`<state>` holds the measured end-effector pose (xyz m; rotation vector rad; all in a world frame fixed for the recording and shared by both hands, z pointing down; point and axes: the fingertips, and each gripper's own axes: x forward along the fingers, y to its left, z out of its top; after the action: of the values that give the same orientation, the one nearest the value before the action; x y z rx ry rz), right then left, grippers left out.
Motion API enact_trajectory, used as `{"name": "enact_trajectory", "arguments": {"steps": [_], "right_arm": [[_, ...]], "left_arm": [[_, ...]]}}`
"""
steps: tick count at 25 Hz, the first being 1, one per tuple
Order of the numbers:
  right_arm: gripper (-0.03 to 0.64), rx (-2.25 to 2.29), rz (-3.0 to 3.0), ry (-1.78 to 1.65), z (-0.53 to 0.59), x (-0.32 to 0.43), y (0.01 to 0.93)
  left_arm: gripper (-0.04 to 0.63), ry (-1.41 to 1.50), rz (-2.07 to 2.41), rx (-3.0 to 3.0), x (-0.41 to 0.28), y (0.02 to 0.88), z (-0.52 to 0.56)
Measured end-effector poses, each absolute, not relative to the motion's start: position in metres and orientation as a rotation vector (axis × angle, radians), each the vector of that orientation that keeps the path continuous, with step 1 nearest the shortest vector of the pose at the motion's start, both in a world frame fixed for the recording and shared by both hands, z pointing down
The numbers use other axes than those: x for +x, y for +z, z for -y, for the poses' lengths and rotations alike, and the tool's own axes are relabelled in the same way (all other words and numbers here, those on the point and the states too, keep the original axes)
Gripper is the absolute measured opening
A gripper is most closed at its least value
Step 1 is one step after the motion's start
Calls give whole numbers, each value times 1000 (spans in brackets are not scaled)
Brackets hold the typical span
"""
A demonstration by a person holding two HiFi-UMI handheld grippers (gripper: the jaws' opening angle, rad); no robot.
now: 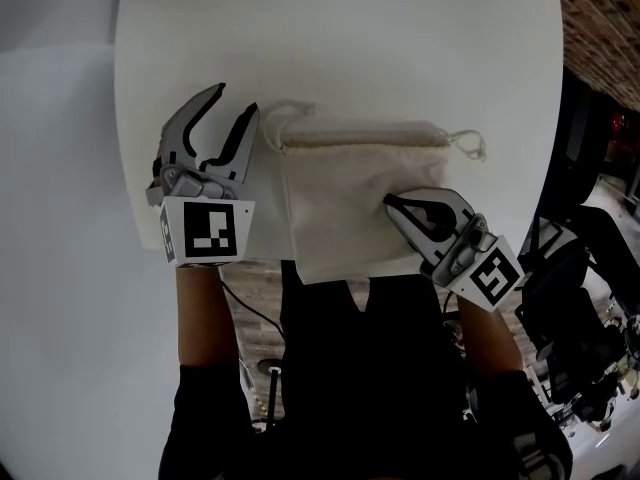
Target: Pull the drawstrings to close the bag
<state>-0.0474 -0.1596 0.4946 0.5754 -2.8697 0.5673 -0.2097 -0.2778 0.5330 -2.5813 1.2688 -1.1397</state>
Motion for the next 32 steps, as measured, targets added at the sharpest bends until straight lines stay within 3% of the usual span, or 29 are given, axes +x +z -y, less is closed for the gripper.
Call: {"name": "enact_trajectory", "arguments": {"steps": [8, 22, 28, 32], "right_arm": [[6, 569, 2878, 590, 156, -43, 494], [6, 566, 2850, 585, 158, -45, 499], [6, 564, 2848, 598, 159, -45, 496], [6, 563, 2849, 599, 159, -45, 497]], "left_arm": [[197, -1384, -912, -2245, -216, 553, 255], [221, -1093, -620, -2091, -172, 567, 232], [130, -1090, -589, -2073, -172, 563, 231], [103, -1089, -566, -2055, -169, 565, 231]]}}
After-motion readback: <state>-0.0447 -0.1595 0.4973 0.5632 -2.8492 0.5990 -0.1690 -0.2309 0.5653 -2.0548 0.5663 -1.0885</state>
